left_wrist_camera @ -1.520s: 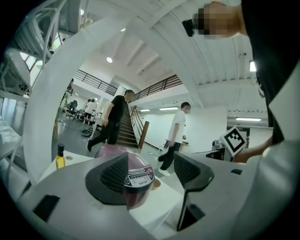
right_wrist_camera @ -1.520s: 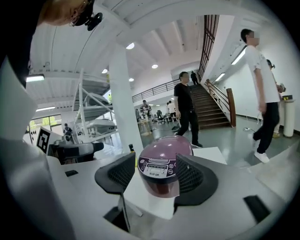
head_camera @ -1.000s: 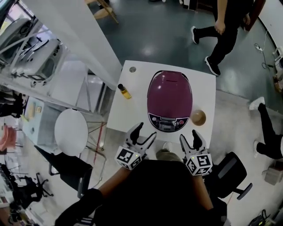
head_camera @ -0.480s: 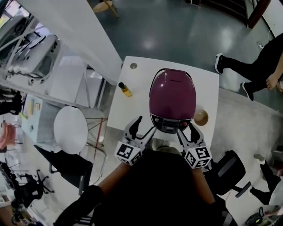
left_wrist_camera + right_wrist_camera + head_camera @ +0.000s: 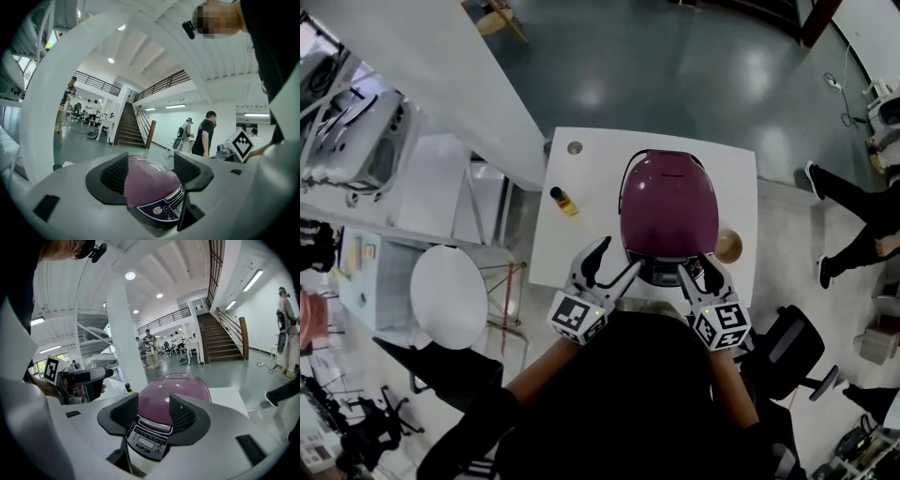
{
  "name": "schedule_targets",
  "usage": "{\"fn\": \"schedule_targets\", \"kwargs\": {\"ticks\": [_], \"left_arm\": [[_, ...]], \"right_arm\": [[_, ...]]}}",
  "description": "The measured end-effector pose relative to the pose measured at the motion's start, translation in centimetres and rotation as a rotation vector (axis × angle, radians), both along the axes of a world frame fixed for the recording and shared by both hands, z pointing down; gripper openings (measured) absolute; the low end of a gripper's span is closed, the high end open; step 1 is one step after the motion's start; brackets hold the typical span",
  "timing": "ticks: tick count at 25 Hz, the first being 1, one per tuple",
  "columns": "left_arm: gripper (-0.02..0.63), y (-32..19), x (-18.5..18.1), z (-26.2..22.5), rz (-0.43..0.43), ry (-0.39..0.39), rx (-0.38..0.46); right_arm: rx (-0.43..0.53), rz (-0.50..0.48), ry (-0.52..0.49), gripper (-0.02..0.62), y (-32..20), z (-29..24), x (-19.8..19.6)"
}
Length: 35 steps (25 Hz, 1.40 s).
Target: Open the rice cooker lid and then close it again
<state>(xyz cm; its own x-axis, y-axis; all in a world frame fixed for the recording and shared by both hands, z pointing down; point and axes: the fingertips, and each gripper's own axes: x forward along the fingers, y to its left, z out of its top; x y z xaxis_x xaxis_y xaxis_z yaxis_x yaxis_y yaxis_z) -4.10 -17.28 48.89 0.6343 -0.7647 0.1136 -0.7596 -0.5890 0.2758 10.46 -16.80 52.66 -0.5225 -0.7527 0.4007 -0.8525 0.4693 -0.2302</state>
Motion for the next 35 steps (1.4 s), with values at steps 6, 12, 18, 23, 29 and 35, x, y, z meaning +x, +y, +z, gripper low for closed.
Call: {"fn": "schedule_targets", "kwargs": {"ticks": [6, 12, 18, 23, 29, 35], "left_arm": [[0.281, -1.1, -0.9, 0.6, 0.008, 0.015, -0.033], [0.281, -1.2, -0.1, 0.3, 0.032, 0.042, -0.024], [0.279, -0.5, -0.3, 0.6, 0.047, 0.035, -0.006], [0.281, 0.0, -0.6, 0.7, 0.043, 0.048, -0.015], [0.279, 0.3, -1.4, 0.5, 0.034, 0.057, -0.001], [0.28, 0.6, -2.1, 0.7, 0.035, 0.06, -0.009]], "right_arm": [[-0.018, 0.026, 0.052, 0.017, 0.5, 1.1, 0.2], [-0.074, 0.015, 0.101, 0.0, 0.7, 2.8, -0.3], [-0.121, -0.005, 0.101, 0.0, 0.6, 4.9, -1.4], [-0.135, 0.006, 0.12, 0.0, 0.1, 5.8, -1.5], [-0.147, 0.004, 0.136, 0.0, 0.1, 6.6, -2.0], [-0.161, 0.011, 0.162, 0.0, 0.0, 7.4, -1.9]]}}
